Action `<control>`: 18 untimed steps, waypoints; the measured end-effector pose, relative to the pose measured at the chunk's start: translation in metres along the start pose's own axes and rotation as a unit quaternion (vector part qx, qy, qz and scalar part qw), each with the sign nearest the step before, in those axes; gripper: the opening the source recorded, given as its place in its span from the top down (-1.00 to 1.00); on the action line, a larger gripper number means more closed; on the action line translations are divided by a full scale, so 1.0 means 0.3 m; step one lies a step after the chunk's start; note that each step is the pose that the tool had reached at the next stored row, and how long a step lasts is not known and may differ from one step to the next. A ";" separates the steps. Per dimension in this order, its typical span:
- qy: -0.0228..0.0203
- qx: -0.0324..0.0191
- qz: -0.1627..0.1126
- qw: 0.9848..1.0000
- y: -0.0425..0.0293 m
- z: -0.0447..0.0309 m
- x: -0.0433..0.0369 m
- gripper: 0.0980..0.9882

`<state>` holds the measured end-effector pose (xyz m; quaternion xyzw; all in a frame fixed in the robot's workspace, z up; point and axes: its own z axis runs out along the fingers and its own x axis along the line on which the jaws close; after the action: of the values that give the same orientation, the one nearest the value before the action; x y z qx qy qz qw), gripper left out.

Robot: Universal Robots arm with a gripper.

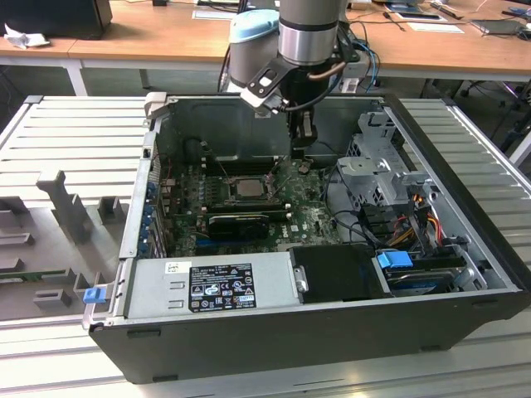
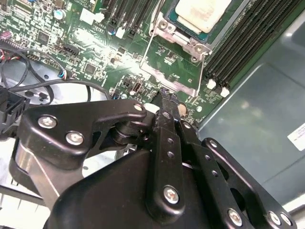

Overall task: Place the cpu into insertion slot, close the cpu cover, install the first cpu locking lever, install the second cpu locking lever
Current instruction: 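Close the cpu cover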

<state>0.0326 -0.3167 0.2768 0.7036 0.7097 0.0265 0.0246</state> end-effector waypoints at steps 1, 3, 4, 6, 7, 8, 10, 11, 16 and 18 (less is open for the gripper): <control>0.000 0.000 0.000 1.000 0.002 0.006 0.000 0.98; 0.000 0.000 0.000 1.000 0.014 0.021 0.000 0.98; 0.000 0.000 0.000 1.000 0.023 0.027 0.000 0.98; 0.000 0.000 0.000 1.000 0.030 0.038 0.000 0.98; 0.000 0.000 0.000 1.000 0.030 0.049 0.000 0.98; 0.000 0.001 0.000 1.000 0.029 0.062 0.000 0.98; 0.000 0.013 0.000 1.000 0.028 0.065 -0.001 0.98; 0.000 0.018 0.000 1.000 0.028 0.065 -0.001 0.98; 0.000 0.023 -0.001 1.000 0.021 0.066 -0.001 0.98; 0.000 0.023 -0.001 1.000 0.016 0.066 -0.001 0.98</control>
<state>0.0387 -0.3169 0.2575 0.7031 0.7109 0.0106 0.0084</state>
